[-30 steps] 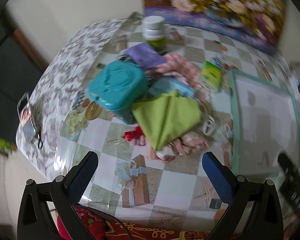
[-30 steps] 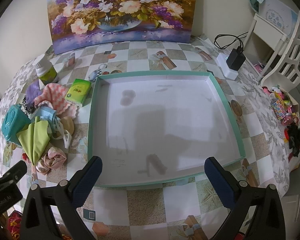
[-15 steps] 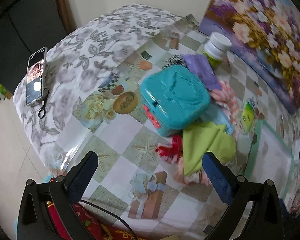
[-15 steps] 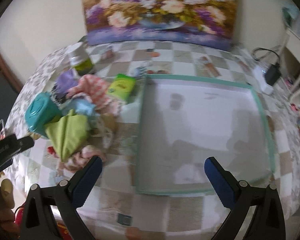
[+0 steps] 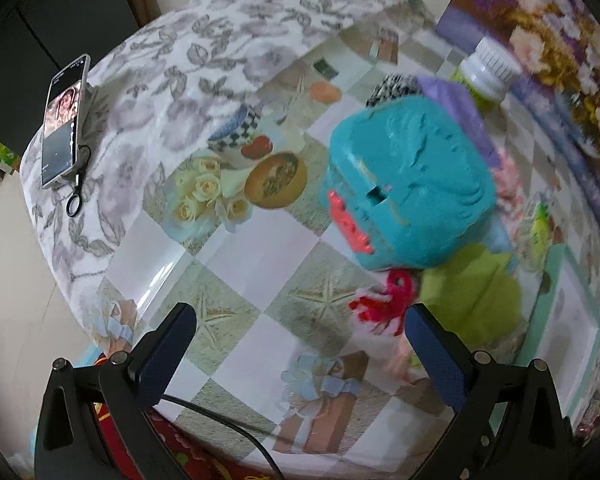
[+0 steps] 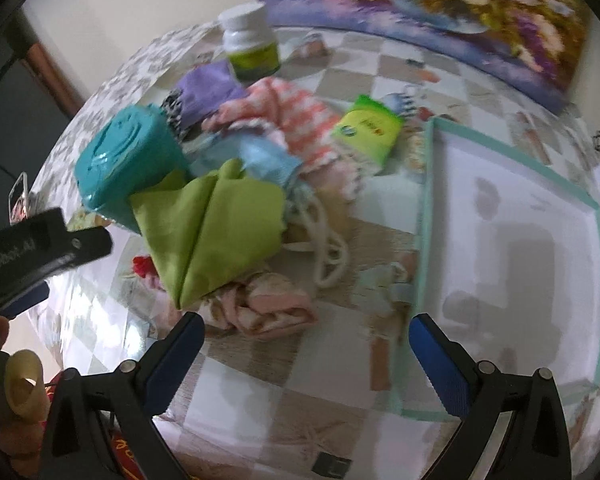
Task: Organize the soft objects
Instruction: 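Reach the right gripper into the pile and grasp the pink floral cloth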
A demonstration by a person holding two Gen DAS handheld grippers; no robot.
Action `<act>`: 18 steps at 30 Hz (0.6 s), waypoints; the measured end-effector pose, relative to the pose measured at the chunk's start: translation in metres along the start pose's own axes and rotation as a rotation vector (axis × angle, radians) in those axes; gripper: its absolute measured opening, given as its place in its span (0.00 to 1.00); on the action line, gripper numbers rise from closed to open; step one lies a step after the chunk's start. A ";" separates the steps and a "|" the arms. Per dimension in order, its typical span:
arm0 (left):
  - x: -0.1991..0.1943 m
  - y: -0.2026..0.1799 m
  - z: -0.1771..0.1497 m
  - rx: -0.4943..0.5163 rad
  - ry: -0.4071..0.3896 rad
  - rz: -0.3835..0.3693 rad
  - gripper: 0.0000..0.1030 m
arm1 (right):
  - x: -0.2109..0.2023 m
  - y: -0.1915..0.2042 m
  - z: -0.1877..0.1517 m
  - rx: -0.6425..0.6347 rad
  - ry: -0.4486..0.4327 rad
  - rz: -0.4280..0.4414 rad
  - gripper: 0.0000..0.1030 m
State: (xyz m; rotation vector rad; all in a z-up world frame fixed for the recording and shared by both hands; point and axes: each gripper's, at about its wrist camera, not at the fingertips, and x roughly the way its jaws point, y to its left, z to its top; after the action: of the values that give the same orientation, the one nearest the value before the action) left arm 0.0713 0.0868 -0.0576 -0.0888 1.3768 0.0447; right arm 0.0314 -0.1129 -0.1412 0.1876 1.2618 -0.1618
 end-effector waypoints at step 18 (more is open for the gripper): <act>0.019 0.003 0.006 -0.022 0.044 -0.013 1.00 | 0.046 0.041 0.003 -0.093 0.088 0.043 1.00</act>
State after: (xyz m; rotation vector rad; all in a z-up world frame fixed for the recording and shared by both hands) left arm 0.0810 0.0898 -0.0752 -0.1179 1.4201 0.0469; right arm 0.0566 -0.0749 -0.1818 0.1423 1.3493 -0.0581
